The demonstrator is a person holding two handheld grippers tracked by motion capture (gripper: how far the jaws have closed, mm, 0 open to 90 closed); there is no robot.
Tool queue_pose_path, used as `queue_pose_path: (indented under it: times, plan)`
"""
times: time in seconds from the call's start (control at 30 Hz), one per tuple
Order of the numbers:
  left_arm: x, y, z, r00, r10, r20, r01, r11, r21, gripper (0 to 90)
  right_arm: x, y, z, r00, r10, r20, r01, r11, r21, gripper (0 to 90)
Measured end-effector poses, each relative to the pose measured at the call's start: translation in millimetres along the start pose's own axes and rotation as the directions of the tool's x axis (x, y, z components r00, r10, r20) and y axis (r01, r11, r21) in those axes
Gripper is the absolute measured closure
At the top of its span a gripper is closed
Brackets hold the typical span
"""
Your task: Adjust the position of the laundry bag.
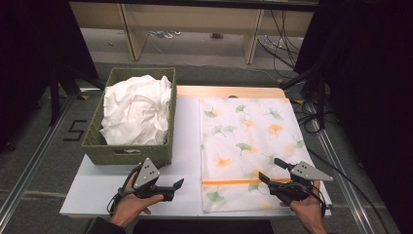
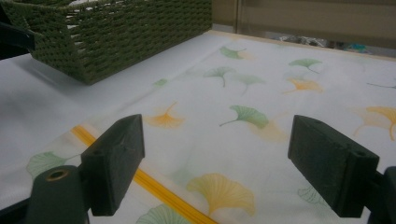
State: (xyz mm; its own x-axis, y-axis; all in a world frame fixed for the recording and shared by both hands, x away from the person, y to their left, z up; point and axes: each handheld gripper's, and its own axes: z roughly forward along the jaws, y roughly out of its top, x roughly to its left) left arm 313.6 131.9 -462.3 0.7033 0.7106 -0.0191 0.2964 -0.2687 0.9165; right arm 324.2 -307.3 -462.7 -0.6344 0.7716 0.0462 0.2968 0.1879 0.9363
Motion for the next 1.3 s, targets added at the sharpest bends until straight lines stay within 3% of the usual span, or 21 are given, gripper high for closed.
queue_pose_path:
  times: [0.13,0.2,0.33,0.37,0.47,0.53,0.57,0.6,0.67,0.73,0.77,0.8,0.87,0.93,1.0,1.07,1.1,1.13,1.2,1.23,1.3]
  plan:
    - [-3.6,0.7,4.7,0.9977,-0.065,0.021,0.065,0.9978,0.01,15.9,-2.2,0.4,-0.9,1.0,0.003,0.008,-0.003,1.0,-0.002,20.9]
    - [-7.5,1.6,7.5,0.9979,-0.052,0.039,0.051,0.9985,0.018,16.8,-3.8,-0.6,-0.5,0.9996,0.026,-0.013,-0.026,1.0,0.004,25.0]
    - [-16.9,1.3,18.2,0.9975,-0.026,0.066,0.022,0.9973,0.07,17.6,-17.3,-0.8,-8.4,0.9965,0.078,0.03,-0.078,0.997,0.016,29.3]
    - [-19.2,1.2,21.0,0.9969,-0.034,0.071,0.029,0.9965,0.078,17.9,-24.1,-0.8,-11.8,0.9964,0.053,0.066,-0.054,0.998,0.017,30.3]
    - [-27.7,2.3,33.2,0.9922,-0.06,0.109,0.05,0.9939,0.098,20.1,-37.7,-4.0,-20.1,0.985,0.114,0.129,-0.116,0.993,0.007,30.6]
    - [-34.3,3.0,40.4,0.9905,-0.062,0.123,0.049,0.993,0.108,21.2,-46.1,-6.6,-23.1,0.9768,0.17,0.13,-0.168,0.985,-0.03,30.6]
    - [-37.5,2.7,44.3,0.9911,-0.057,0.12,0.042,0.9911,0.126,21.2,-47.7,-8.3,-25.0,0.9661,0.218,0.137,-0.216,0.976,-0.033,30.7]
    - [-38.6,2.5,48.1,0.991,-0.033,0.129,0.014,0.9892,0.146,21.1,-53.5,-9.5,-26.3,0.9703,0.182,0.16,-0.179,0.983,-0.033,30.6]
    - [-40.9,1.8,52.7,0.9897,-0.032,0.139,0.01,0.9881,0.154,21.2,-55.6,-10.3,-27.5,0.9671,0.192,0.166,-0.189,0.981,-0.037,30.7]
    - [-44.9,0.5,63.7,0.9895,-0.045,0.137,0.014,0.9765,0.215,21.9,-60.0,-11.8,-30.0,0.9606,0.21,0.181,-0.208,0.978,-0.035,30.7]
    - [-46.1,0.0,67.3,0.9887,-0.051,0.141,0.018,0.974,0.226,22.1,-62.2,-12.4,-30.4,0.9635,0.197,0.181,-0.194,0.98,-0.033,30.7]
    - [-45.3,-0.3,70.8,0.9891,-0.03,0.144,-0.007,0.9697,0.244,22.4,-61.7,-13.1,-29.5,0.961,0.216,0.173,-0.213,0.976,-0.032,30.7]
    - [-46.6,-2.4,79.0,0.9898,-0.038,0.137,0.001,0.9658,0.259,23.1,-64.1,-13.4,-30.0,0.9641,0.183,0.192,-0.183,0.983,-0.021,30.8]
    - [-46.7,-1.9,84.5,0.9881,-0.043,0.148,0.001,0.9619,0.274,25.3,-62.0,-13.4,-28.0,0.9596,0.227,0.166,-0.226,0.974,-0.025,30.9]
    - [-47.5,-1.7,90.4,0.9895,-0.035,0.14,-0.005,0.9612,0.276,25.8,-64.7,-13.6,-28.6,0.9642,0.202,0.172,-0.201,0.979,-0.026,32.3]
    - [-49.0,-2.7,95.5,0.9906,-0.011,0.136,-0.028,0.9586,0.283,28.1,-63.0,-13.2,-28.2,0.9564,0.225,0.186,-0.222,0.974,-0.037,32.7]
    - [-49.5,-2.3,97.6,0.9908,0.005,0.135,-0.044,0.9583,0.282,28.4,-65.6,-13.0,-28.2,0.9613,0.197,0.192,-0.195,0.98,-0.031,33.1]
    - [-50.4,-1.6,98.9,0.9915,0.039,0.124,-0.073,0.9578,0.278,29.7,-64.2,-12.6,-28.0,0.9573,0.227,0.179,-0.228,0.974,-0.016,33.7]
    - [-50.9,0.0,100.7,0.989,0.068,0.131,-0.1,0.9608,0.259,40.2,-68.4,-11.7,-31.9,0.9595,0.18,0.217,-0.186,0.983,0.006,35.0]
    - [-53.6,-0.8,102.3,0.9914,0.038,0.125,-0.068,0.9657,0.25,47.3,-68.8,-12.4,-28.8,0.9596,0.2,0.198,-0.199,0.98,-0.023,35.7]
    - [-53.7,1.5,102.8,0.9888,0.055,0.139,-0.089,0.9624,0.257,58.3,-70.8,-12.3,-27.2,0.9557,0.224,0.191,-0.222,0.975,-0.031,38.0]
